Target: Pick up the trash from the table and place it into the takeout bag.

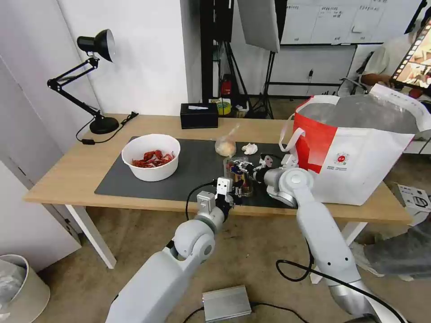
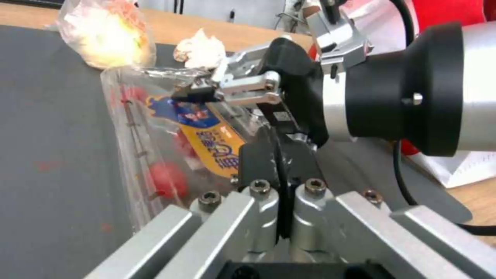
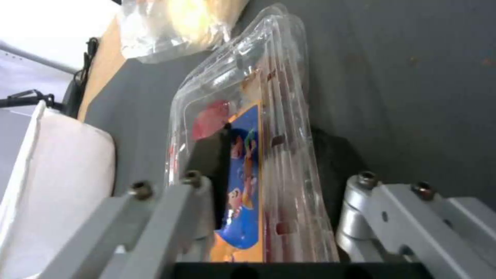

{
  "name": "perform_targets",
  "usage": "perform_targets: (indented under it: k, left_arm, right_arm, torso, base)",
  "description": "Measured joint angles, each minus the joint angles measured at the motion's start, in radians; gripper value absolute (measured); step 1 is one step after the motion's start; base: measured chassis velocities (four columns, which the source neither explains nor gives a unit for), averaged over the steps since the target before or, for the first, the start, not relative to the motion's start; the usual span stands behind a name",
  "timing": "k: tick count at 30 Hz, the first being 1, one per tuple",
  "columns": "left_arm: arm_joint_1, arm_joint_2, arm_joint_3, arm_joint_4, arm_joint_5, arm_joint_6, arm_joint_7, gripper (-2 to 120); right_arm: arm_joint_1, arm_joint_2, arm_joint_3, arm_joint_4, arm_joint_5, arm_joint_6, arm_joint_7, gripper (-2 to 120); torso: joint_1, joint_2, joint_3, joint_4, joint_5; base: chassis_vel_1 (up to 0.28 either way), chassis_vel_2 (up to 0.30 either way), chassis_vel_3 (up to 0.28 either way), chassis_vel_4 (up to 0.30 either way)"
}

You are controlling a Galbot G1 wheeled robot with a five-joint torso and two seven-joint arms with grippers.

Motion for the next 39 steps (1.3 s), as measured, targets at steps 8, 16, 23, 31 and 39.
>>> perform_targets:
  k: [8, 16, 23, 31, 39]
  left_arm:
    - [-0.004, 0.003, -0.001, -0.005, 0.0, 0.0, -0.001, 0]
    - [-0.004, 0.004, -0.003, -0.008, -0.002, -0.013, -0.003, 0]
    - [0.001, 0.013, -0.019, -0.023, -0.017, -0.019, -0.015, 0]
    - [0.024, 0.032, -0.059, -0.055, -0.017, -0.013, -0.011, 0]
    - [0.077, 0.057, -0.102, -0.095, -0.013, -0.012, -0.001, 13]
  right_arm:
    - [-0.007, -0.008, 0.004, 0.008, 0.001, 0.0, -0.001, 3]
    - [-0.012, -0.009, 0.006, 0.01, -0.002, 0.001, -0.001, 0]
    - [-0.012, -0.006, 0.008, 0.009, -0.004, 0.001, 0.0, 0]
    - [-0.013, -0.006, 0.009, 0.011, -0.004, 0.002, 0.001, 0]
    - [-0.019, -0.001, 0.011, 0.019, -0.006, 0.002, 0.003, 0]
  torso:
    - [0.0, 0.0, 0.0, -0.0003, -0.0003]
    - [0.0, 0.0, 0.0, -0.0003, -0.0004]
    - [0.0, 0.0, 0.0, -0.0005, -0.0004]
    - [0.0, 0.0, 0.0, -0.0004, -0.0004]
    - [0.0, 0.0, 0.0, -0.0007, -0.0005]
  base:
    - [0.0, 0.0, 0.0, 0.0]
    - [0.0, 0.0, 0.0, 0.0]
    - [0.0, 0.0, 0.0, 0.0]
    - [0.0, 0.0, 0.0, 0.0]
    - [0.0, 0.0, 0.0, 0.0]
